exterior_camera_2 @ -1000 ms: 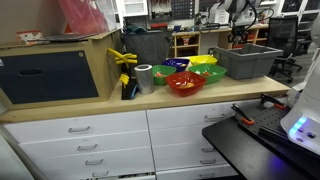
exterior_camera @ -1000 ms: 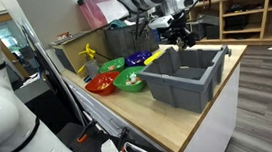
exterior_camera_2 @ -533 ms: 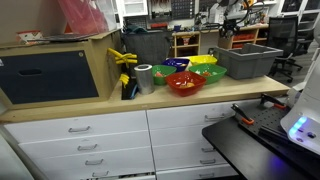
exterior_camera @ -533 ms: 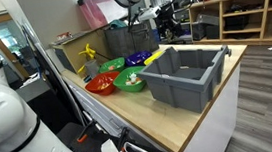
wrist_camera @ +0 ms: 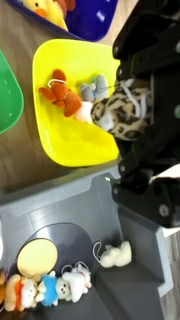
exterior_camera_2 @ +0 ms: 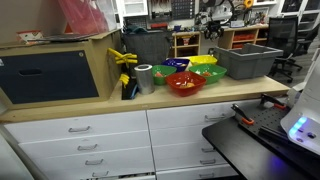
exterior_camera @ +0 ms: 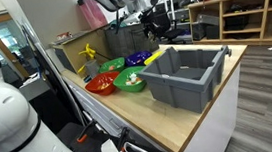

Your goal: Take the thing out of the grey tub

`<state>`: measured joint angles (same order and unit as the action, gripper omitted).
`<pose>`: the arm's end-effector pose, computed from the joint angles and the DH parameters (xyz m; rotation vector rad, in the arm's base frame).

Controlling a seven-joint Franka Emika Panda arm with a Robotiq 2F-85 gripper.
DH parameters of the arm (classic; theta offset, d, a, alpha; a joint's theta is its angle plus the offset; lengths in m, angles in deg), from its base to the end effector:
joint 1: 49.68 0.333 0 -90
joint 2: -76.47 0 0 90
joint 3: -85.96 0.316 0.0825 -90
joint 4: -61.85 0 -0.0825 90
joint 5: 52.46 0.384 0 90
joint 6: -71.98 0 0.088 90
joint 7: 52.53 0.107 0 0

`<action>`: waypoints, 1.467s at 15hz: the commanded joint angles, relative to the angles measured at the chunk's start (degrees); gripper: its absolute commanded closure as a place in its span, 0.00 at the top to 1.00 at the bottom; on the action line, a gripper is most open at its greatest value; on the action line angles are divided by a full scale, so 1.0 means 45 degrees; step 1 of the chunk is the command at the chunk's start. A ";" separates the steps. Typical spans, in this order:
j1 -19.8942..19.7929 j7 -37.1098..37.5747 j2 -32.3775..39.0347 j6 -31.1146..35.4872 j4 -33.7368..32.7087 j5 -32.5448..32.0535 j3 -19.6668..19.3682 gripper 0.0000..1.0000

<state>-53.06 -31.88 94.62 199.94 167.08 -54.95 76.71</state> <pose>0.6247 -0.1344 0.3681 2.9464 -0.8242 0.1366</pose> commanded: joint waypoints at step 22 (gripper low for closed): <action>0.0048 0.0033 0.2331 0.1939 -0.2226 0.0857 0.0334 0.77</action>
<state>-52.30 -30.77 105.58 209.68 158.42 -52.87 77.65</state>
